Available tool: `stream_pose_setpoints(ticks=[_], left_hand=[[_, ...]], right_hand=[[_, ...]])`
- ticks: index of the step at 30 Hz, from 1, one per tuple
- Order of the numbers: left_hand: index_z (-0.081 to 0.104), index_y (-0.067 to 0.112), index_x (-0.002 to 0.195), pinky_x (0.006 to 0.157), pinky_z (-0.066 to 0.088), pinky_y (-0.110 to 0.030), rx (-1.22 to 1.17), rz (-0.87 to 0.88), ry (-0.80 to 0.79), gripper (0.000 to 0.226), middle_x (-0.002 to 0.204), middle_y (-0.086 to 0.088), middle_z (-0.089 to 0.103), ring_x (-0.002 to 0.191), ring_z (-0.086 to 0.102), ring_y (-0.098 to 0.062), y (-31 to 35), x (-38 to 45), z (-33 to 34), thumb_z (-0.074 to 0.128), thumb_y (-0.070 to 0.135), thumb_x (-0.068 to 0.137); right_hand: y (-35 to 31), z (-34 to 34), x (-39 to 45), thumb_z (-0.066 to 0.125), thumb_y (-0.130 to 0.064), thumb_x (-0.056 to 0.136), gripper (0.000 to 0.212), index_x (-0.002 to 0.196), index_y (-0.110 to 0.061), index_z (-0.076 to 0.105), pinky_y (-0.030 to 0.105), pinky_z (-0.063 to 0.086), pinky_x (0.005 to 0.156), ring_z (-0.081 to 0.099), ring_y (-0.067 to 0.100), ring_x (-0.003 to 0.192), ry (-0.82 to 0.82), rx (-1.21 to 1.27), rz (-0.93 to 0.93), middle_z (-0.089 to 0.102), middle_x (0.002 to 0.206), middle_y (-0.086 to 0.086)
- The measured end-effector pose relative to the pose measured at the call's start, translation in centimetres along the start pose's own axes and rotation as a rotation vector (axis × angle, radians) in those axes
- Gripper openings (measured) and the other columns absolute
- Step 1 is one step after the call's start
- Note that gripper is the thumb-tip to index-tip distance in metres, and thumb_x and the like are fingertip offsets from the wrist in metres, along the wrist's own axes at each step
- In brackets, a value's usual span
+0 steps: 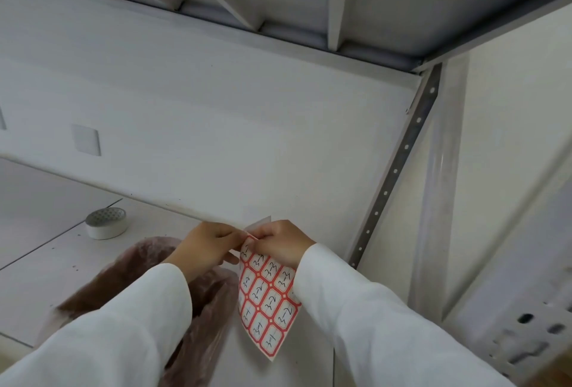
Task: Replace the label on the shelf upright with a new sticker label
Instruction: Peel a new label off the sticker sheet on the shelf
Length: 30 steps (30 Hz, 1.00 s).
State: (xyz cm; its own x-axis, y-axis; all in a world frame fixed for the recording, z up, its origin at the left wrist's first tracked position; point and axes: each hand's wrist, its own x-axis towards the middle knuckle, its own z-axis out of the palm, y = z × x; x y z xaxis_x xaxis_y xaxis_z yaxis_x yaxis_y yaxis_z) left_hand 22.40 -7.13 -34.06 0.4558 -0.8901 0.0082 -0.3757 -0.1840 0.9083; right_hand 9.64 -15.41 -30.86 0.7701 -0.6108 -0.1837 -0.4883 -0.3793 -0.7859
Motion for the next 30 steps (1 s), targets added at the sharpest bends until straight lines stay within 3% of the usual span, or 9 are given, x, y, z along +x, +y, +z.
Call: stream_pose_setpoints(ticks=[5,12,16,22,30], left_hand=[[0.063,0.034,0.074,0.058,0.045,-0.016,0.004,0.031,-0.023,0.014,0.078,0.013,0.068,0.075,0.067,-0.011,0.3,0.0,0.0,0.057,0.035,0.086],[0.059,0.026,0.076,0.053,0.043,-0.012,0.031,0.012,0.025,0.011,0.075,0.01,0.066,0.069,0.066,-0.008,0.6,0.6,0.4,0.061,0.032,0.085],[0.062,0.024,0.075,0.052,0.042,-0.01,0.046,0.014,0.024,0.015,0.073,0.011,0.066,0.064,0.065,-0.005,0.6,0.5,0.5,0.059,0.034,0.086],[0.058,0.026,0.07,0.056,0.043,-0.013,0.113,0.036,0.018,0.023,0.071,0.011,0.064,0.065,0.063,-0.006,0.5,0.6,0.4,0.049,0.03,0.091],[0.053,0.026,0.068,0.066,0.046,-0.019,0.302,0.061,0.071,0.026,0.073,0.005,0.062,0.07,0.062,-0.013,0.2,0.9,0.5,0.046,0.032,0.092]], right_hand=[[0.0,-0.2,-0.1,0.053,-0.029,0.091,0.023,0.108,-0.024,0.067,0.023,0.053,0.071,0.067,0.018,0.082,0.039,0.033,0.003,0.07,0.103,0.005],[-0.9,-0.2,0.4,0.047,-0.035,0.092,0.028,0.108,-0.018,0.064,0.022,0.05,0.066,0.063,0.017,0.071,0.118,-0.01,0.127,0.068,0.093,0.005],[-1.1,-0.5,0.1,0.047,-0.037,0.092,0.03,0.106,-0.017,0.065,0.022,0.05,0.064,0.064,0.018,0.071,0.115,-0.026,0.155,0.07,0.097,0.008],[-1.1,-0.8,-0.1,0.056,-0.037,0.088,0.029,0.109,-0.02,0.065,0.035,0.055,0.085,0.069,0.026,0.09,0.049,-0.003,0.18,0.071,0.103,0.009],[-1.5,-0.9,0.0,0.055,-0.035,0.089,0.027,0.111,-0.022,0.065,0.028,0.055,0.076,0.069,0.023,0.089,0.006,-0.049,0.196,0.071,0.104,0.009]])
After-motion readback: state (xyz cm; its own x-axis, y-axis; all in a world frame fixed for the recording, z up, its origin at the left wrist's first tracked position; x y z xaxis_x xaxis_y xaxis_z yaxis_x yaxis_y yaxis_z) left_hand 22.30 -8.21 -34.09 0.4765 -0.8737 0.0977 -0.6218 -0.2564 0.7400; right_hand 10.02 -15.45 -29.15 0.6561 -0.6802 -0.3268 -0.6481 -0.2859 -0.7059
